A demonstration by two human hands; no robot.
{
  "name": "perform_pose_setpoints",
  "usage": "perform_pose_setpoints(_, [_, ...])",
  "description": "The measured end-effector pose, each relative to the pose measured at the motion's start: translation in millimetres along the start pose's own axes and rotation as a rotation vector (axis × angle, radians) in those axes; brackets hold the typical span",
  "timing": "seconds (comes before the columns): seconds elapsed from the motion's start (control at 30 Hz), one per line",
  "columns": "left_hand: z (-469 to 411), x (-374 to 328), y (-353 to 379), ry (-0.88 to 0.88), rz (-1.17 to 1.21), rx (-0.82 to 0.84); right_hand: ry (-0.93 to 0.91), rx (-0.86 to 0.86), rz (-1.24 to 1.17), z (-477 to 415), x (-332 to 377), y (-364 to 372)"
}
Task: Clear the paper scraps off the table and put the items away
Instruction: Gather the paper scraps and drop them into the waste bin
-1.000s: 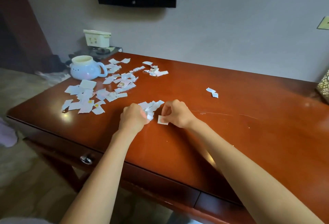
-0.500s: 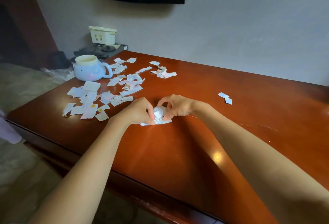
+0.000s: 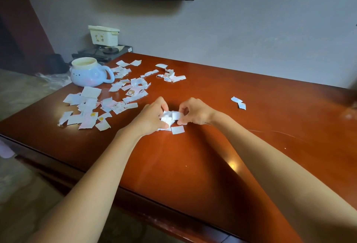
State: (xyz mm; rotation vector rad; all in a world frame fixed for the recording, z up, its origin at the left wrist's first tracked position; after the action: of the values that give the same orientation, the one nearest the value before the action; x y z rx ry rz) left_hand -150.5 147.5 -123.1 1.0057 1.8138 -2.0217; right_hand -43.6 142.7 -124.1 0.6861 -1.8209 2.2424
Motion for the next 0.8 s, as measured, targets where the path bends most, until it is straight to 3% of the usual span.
perform_pose_setpoints(0.17, [-1,-7,2,-0.045,0.069,-0.033,0.038,-0.075,-0.083,13,-16,-15])
perform_pose_setpoints(0.3, [-2,-7,0,-0.083,0.071,-0.055,0.03,0.057,-0.188,21,-12,-2])
perform_pose_setpoints(0.6, [5,-4,-4,-0.122,0.037,-0.114,0.099,0.123,-0.013,14,-2,18])
perform_pose_setpoints(0.8, [-4,-15,-2,-0.115,0.103,-0.133,0.147,-0.008,-0.042,25,-27,-9])
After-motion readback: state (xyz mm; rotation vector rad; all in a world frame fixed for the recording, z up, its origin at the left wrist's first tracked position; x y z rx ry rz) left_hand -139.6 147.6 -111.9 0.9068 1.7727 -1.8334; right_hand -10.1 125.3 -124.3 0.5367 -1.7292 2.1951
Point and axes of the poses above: each hand's wrist, its own z-axis away from the middle knuckle, its own y-axis out of the palm, x = y × z, the point moved 9 cm from there along -z, towards the middle knuckle, and after that the axes turned 7 degrees about z, right-handed, at the moved point
